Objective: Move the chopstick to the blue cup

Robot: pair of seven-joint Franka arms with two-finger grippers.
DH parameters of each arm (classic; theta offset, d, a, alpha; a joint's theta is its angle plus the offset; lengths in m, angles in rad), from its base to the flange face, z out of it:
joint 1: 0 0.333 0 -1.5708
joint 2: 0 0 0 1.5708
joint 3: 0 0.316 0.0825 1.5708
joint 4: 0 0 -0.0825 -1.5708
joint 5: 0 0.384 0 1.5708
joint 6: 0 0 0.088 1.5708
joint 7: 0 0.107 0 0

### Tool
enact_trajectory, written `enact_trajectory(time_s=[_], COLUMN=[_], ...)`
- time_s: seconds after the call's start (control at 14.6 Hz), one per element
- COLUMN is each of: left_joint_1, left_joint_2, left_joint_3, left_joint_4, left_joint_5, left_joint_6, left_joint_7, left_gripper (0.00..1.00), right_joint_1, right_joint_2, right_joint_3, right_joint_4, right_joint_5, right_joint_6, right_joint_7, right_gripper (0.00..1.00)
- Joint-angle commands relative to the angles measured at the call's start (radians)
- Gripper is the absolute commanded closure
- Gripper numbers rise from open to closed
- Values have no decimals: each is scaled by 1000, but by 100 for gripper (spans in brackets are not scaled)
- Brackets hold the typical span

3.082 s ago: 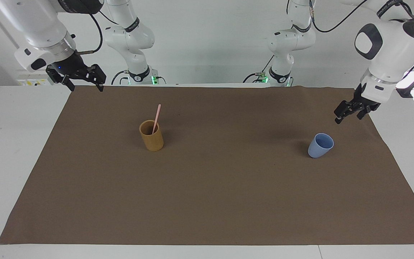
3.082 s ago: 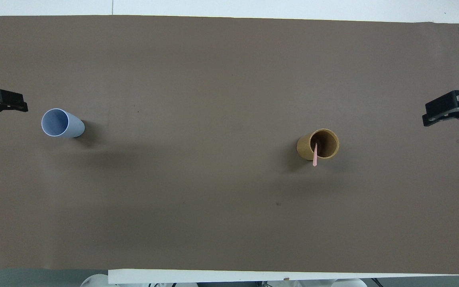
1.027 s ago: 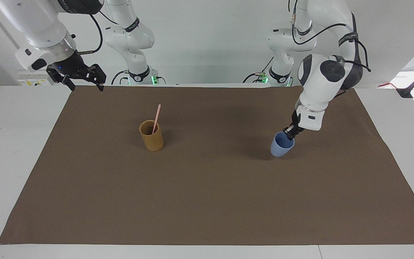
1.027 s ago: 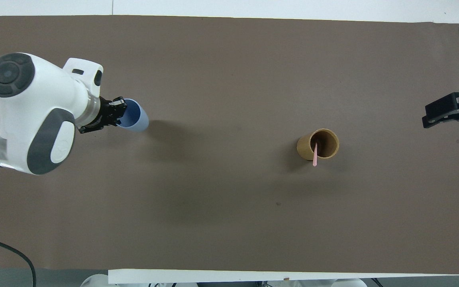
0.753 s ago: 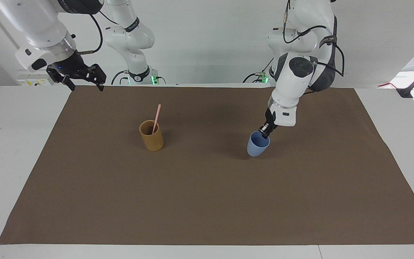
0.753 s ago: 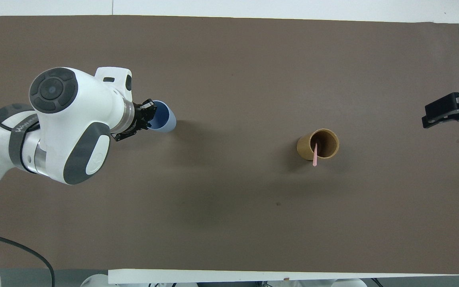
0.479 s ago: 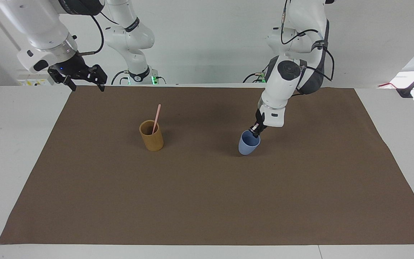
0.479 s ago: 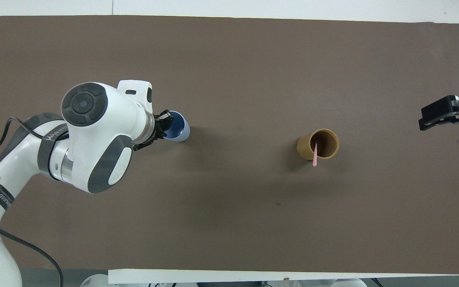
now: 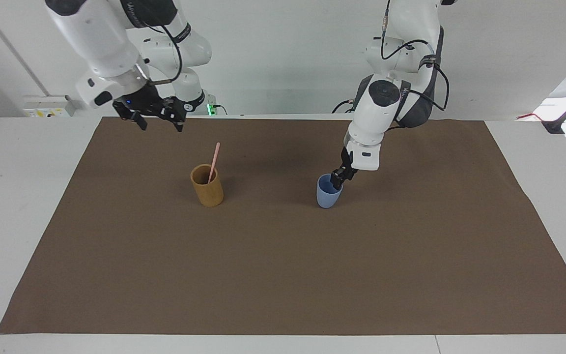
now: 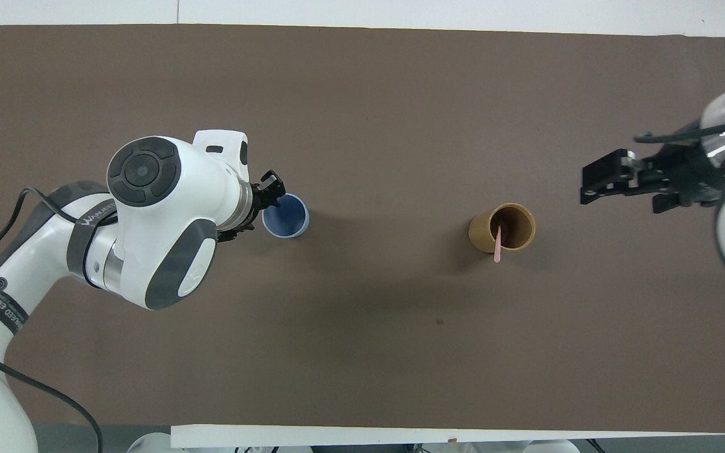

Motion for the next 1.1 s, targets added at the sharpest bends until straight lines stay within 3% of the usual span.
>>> enact_trajectory(time_s=[0.0,0.27,0.48,0.82,1.03], left_joint_1=[77,242,373,520,556], left_joint_2=[-55,-93,-129,-147,-165], left_joint_3=[6,6,6,6,6], left_joint_4=[114,295,326,338,300], left_joint_5=[-7,-3,1,48,48], left_joint_6=[-203,-489,-615,-686,-643], left_joint_7=[12,90,425,979,1095], left_gripper=[0,0,0,0,0], right_joint_1=[11,-2,-2,-8,-16], right_joint_2=[15,27,29,26,26], right_joint_3=[-4,-4,-5,-5,-5], right_joint_4=[-101,-230,-290,-342,-342], right_joint_5=[131,214,216,216,218], right_joint_6=[38,79,106,132,132], right_joint_7=[129,124,107,69,67], right_gripper=[1,3,12,30,44])
